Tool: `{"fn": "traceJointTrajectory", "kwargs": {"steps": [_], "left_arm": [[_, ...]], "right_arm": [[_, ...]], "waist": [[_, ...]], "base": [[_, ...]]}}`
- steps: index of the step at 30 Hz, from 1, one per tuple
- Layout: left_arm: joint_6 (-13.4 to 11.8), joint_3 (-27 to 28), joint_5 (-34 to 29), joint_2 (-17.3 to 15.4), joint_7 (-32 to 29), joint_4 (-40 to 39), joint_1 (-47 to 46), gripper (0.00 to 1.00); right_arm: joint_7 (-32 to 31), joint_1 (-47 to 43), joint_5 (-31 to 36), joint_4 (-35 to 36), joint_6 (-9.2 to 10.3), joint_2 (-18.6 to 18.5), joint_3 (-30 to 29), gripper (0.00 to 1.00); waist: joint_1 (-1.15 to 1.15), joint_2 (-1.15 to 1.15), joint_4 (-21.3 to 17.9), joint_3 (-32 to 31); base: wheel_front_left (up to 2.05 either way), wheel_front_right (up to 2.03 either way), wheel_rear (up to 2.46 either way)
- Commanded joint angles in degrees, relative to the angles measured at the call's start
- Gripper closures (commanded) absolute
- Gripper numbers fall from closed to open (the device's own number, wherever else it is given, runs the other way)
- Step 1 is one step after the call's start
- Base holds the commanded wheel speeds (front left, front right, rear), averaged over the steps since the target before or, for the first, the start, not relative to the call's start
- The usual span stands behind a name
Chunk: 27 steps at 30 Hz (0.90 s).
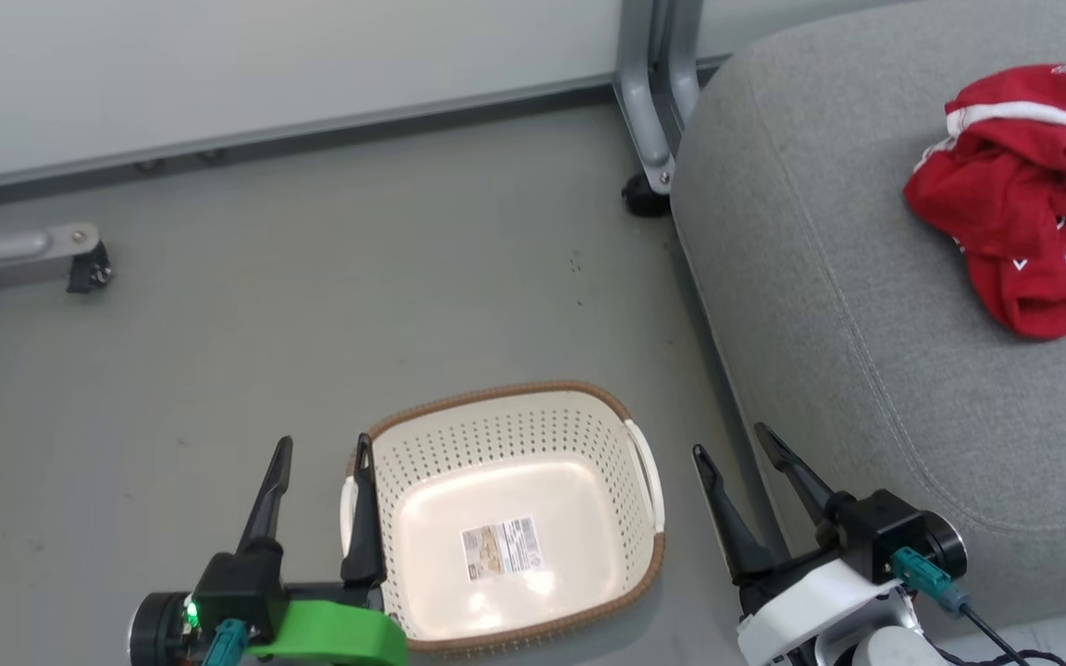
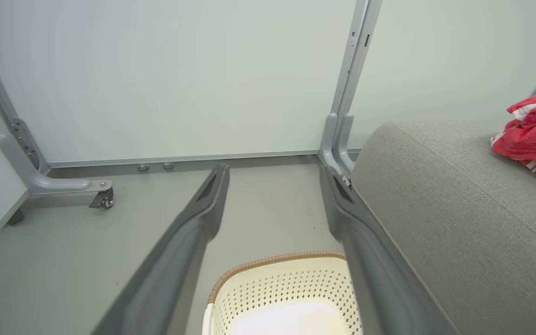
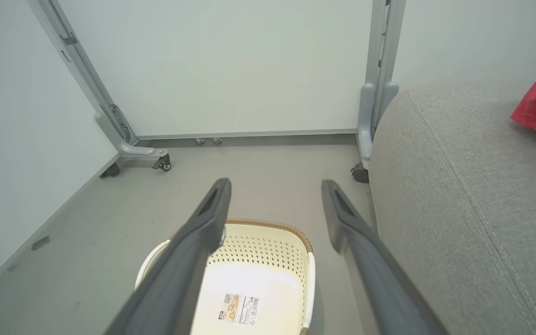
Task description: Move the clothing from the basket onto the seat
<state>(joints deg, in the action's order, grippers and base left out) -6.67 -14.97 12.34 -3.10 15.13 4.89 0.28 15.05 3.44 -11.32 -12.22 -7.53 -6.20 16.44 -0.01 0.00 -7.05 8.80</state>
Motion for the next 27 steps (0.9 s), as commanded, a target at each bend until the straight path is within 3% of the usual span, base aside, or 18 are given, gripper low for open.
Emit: {"fn": "traceJointTrajectory", "kwargs": {"steps": [1,12,21,27], "left_arm": [[-0.2,1.2,-1.0,0.0,0.0,-0.7,2.0,0.00],[0.7,7.8,-4.3,0.2,0.0,-5.3,10.3,0.00],[1.4,8.4,-5.9,0.2,0.0,-5.4,14.8,0.00],[1.5,8.6,-6.0,0.2,0.0,-5.1,14.8,0.00]], "right_arm": [[0.2,-1.2,0.8,0.9,0.08,0.0,0.3,0.00],[0.2,-5.8,3.4,6.0,0.08,-0.4,-4.5,0.00],[0.2,-10.0,2.7,7.4,0.08,0.0,-9.8,0.00],[0.2,-10.1,2.5,7.3,0.08,-0.1,-10.0,0.00]], "waist": [[0.01,0.00,5.4,-8.9],[0.01,0.00,5.6,-13.8],[0.01,0.00,4.7,-15.1],[0.01,0.00,4.0,-15.0]], "base": [[0.00,0.00,0.00],[0.00,0.00,0.00],[0.00,0.00,0.00],[0.00,0.00,0.00]]}}
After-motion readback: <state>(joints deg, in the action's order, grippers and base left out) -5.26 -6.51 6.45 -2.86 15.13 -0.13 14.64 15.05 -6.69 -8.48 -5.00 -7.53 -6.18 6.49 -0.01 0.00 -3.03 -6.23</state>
